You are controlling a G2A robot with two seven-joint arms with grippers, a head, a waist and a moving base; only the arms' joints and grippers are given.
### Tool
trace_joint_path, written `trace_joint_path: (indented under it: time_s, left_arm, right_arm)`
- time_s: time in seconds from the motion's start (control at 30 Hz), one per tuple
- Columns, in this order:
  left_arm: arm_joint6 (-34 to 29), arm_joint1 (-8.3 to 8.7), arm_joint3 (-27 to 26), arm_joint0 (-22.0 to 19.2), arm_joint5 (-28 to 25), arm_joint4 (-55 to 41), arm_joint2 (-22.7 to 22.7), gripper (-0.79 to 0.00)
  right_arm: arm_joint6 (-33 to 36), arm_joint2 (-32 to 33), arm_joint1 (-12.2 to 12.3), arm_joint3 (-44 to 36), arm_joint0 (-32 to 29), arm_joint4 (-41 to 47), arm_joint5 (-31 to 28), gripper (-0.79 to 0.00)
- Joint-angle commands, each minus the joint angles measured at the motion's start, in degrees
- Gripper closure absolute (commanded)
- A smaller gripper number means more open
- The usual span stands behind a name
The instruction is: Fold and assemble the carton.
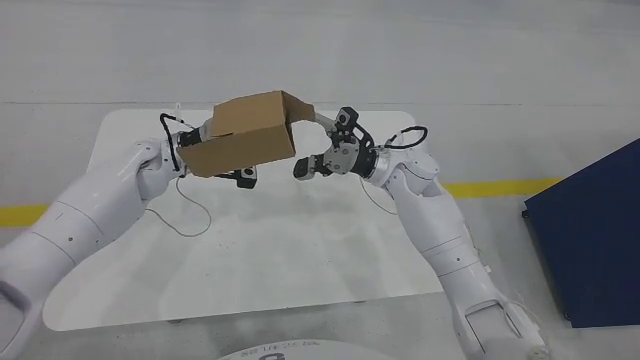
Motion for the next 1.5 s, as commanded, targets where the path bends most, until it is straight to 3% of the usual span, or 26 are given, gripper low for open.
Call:
trace_joint_path:
  time_s: [0.0,0.63,1.13,1.47]
  left_arm:
    - [2.10,0.02,-0.28,0.56,0.12,-0.23,-0.68,0.000]
    - [10.68,0.42,-4.05,3.43,0.12,-4.15,-6.33,0.000]
    - [14.74,0.38,-6.30,4.90,0.12,-4.99,-8.79,0.000]
    - [17.33,-0.03,-6.39,5.37,0.12,-4.74,-9.19,0.000]
  right_arm:
    - [-0.04,-0.79,-0.03,-0.30,0.16,-1.07,-0.10,-0.785]
    - [3.11,-1.68,0.51,-0.97,-0.38,-3.74,-0.14,-0.785]
    - [5.36,4.32,1.24,1.21,-1.90,4.38,-0.28,-0.785]
    - [7.81,0.24,1.47,-0.85,-0.78,-2.46,1.72,-0.785]
